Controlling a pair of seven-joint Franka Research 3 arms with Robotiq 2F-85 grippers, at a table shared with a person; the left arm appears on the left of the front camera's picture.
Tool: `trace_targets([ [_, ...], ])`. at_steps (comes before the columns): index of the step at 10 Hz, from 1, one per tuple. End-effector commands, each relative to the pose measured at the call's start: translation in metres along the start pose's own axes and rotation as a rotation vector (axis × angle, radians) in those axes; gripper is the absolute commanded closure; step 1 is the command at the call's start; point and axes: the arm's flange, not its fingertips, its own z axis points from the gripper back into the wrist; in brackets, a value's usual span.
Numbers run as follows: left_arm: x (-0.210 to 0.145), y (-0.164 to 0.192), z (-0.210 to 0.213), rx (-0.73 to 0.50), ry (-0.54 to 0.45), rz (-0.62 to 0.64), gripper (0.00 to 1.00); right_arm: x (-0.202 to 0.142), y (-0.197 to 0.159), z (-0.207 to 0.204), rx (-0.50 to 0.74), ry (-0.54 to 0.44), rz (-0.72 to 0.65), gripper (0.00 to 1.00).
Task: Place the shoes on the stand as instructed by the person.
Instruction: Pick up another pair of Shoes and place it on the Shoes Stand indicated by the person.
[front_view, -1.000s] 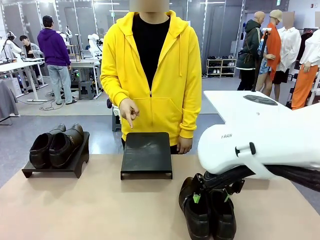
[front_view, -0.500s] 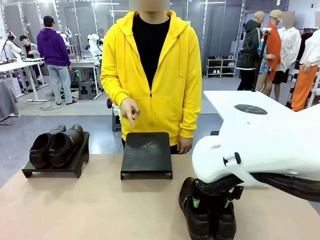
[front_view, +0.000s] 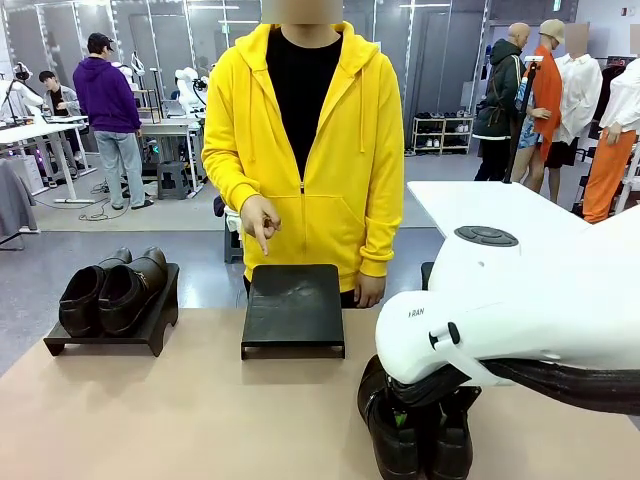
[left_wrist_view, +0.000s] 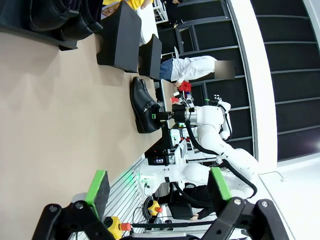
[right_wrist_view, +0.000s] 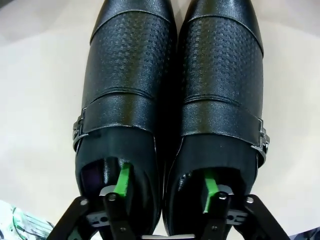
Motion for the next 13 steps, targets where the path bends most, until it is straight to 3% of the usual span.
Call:
trace_targets([
  [1,-0.003,-0.002,-0.001,0.007,0.002,-0.014,0.0,-0.022,-0.008,-0.012,-0.032,-0.015,-0.024,1.0],
  [8,-0.003,-0.002,-0.001,0.007,0.002,-0.014,0.0,-0.026,-0.005,-0.006,-0.03,-0.034,-0.061,1.0],
  [9,-0.003,-0.002,-0.001,0.007,0.002,-0.014,0.0,-0.004,0.006,-0.004,-0.035,-0.009,-0.005,1.0],
  [13,-0.003,-0.002,-0.001,0.007,0.002,-0.014,0.0,-0.004,0.006,-0.004,-0.035,-0.009,-0.005,1.0],
])
